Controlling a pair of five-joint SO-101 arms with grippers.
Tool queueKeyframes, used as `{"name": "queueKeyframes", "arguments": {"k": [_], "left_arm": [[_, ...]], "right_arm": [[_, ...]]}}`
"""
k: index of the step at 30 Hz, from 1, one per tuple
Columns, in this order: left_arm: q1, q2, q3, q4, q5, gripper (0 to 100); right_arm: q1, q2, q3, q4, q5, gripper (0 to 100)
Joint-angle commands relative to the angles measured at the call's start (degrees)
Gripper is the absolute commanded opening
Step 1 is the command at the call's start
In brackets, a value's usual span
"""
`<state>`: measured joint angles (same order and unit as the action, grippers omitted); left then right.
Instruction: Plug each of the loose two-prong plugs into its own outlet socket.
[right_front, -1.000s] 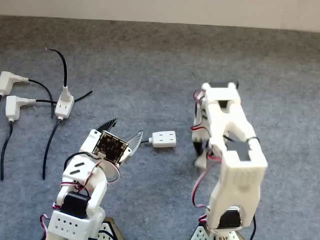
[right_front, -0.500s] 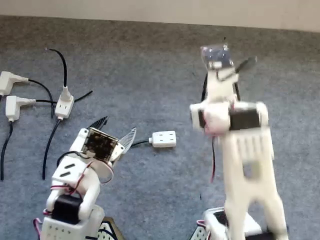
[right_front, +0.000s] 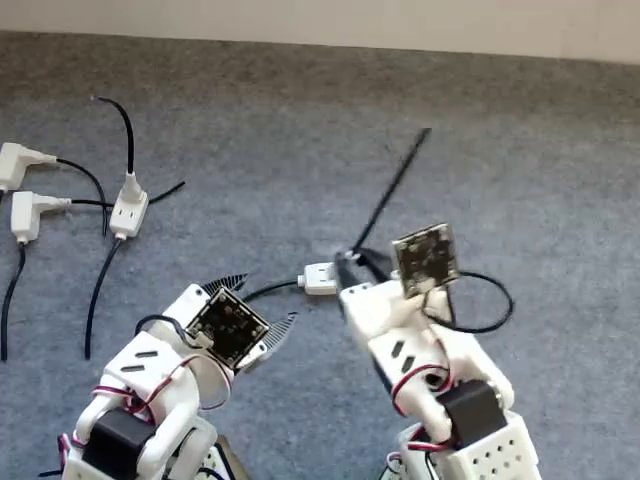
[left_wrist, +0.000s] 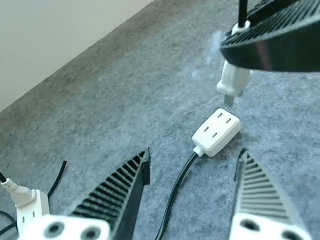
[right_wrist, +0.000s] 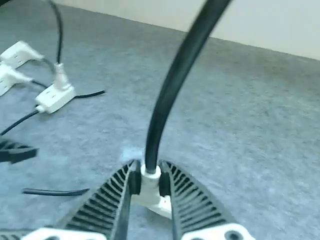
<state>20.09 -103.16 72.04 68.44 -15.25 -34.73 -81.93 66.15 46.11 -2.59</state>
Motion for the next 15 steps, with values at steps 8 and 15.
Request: {"name": "queueKeyframes", "arguments": {"k": [8, 15], "left_arm": [[-6.46, 0.31, 10.86, -15.74, -0.53, 37], [-6.90, 0.22, 11.47, -17.05, -0.53, 37]], "right_arm": [[-6.73, 18.95, -12.09, -2.24, -1.14, 0.5], [-15.52, 20.62, -19.56, 8.22, -2.73, 0.5]]}}
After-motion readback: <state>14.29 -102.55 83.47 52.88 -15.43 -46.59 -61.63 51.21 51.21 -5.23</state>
